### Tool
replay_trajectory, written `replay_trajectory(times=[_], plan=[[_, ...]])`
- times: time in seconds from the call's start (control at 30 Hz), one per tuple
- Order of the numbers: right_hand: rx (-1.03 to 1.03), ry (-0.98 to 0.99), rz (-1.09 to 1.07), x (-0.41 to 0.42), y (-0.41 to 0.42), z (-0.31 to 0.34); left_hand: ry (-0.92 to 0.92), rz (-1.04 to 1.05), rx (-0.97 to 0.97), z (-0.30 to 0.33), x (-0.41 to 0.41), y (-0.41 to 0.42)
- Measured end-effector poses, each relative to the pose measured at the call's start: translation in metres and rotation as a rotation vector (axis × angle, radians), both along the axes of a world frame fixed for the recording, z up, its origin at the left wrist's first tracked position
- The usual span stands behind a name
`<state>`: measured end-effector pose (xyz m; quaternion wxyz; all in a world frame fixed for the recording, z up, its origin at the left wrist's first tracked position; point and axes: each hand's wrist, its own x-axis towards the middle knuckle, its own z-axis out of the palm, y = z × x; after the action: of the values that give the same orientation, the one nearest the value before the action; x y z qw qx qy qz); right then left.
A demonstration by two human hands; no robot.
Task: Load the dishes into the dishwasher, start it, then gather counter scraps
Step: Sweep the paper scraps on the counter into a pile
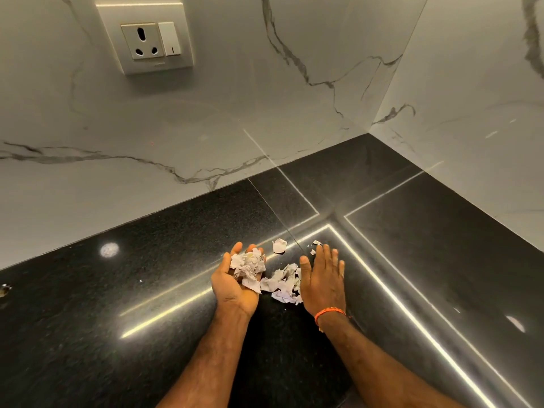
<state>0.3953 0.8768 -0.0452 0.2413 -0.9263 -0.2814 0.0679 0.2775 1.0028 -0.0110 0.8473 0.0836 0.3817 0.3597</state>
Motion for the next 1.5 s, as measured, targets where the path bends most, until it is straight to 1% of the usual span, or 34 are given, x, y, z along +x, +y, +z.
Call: replay_trajectory(times=[0.07,0.13,0.23,0.3,0.37,0.43,0.47,0.53,0.6,0.67,0.77,0.83,0.93,1.0,1.1,1.2,1.27,1.33,1.37,1.4,1.47,1.5], plan=[[0.086,0.032,0.121,-0.001,0.015,-0.001,0.008,0.016,-0.006,-0.004,-0.004,0.005],[0.133,0.054,0.184,0.007,0.025,-0.004,0.014,0.026,-0.003,-0.008,-0.009,0.007],[0.037,-0.025,0.249,0.022,0.038,-0.004,0.031,0.037,-0.002,-0.010,-0.014,0.006],[-0.011,-0.029,0.353,0.026,0.047,-0.003,0.041,0.041,0.003,-0.010,-0.017,0.003],[-0.017,-0.023,0.500,0.026,0.050,-0.001,0.045,0.038,0.010,-0.011,-0.019,0.002],[0.048,0.027,0.609,0.023,0.046,0.002,0.044,0.035,0.017,-0.010,-0.021,0.001],[0.107,0.077,0.617,0.020,0.042,0.005,0.040,0.036,0.018,-0.009,-0.021,0.001],[0.227,0.162,0.539,0.011,0.028,0.008,0.030,0.041,0.017,-0.008,-0.022,0.000],[0.291,0.134,0.457,0.004,0.013,0.007,0.018,0.055,0.008,-0.008,-0.024,0.002],[0.248,0.036,0.447,-0.004,0.002,0.002,0.015,0.065,0.008,-0.008,-0.026,0.002],[0.000,-0.107,0.540,-0.015,0.003,-0.001,0.007,0.085,0.015,-0.008,-0.032,0.003],[-0.094,-0.155,0.560,-0.017,0.015,0.000,0.008,0.101,0.016,-0.008,-0.037,0.005],[-0.106,-0.146,0.578,-0.014,0.036,0.000,0.030,0.122,0.023,-0.010,-0.048,0.007],[-0.083,-0.209,0.568,-0.015,0.046,-0.004,0.038,0.116,0.018,-0.011,-0.053,0.007],[-0.029,-0.329,0.448,-0.020,0.060,-0.005,0.045,0.119,0.024,-0.012,-0.057,0.005],[0.005,-0.377,0.372,-0.023,0.063,-0.003,0.027,0.119,0.001,-0.013,-0.055,0.001],[-0.007,-0.311,0.377,-0.022,0.060,0.000,0.014,0.111,-0.017,-0.012,-0.050,-0.003],[-0.033,-0.157,0.340,-0.022,0.058,0.008,0.000,0.095,-0.035,-0.012,-0.044,-0.009],[0.012,-0.082,0.288,-0.023,0.058,0.014,-0.009,0.089,-0.045,-0.012,-0.042,-0.013],[0.105,0.019,0.215,-0.024,0.059,0.021,-0.026,0.078,-0.058,-0.011,-0.040,-0.016],[0.355,0.241,0.079,-0.031,0.064,0.044,-0.051,0.049,-0.072,-0.008,-0.034,-0.024],[0.458,0.317,0.046,-0.037,0.067,0.053,-0.050,0.039,-0.076,-0.006,-0.031,-0.028]])
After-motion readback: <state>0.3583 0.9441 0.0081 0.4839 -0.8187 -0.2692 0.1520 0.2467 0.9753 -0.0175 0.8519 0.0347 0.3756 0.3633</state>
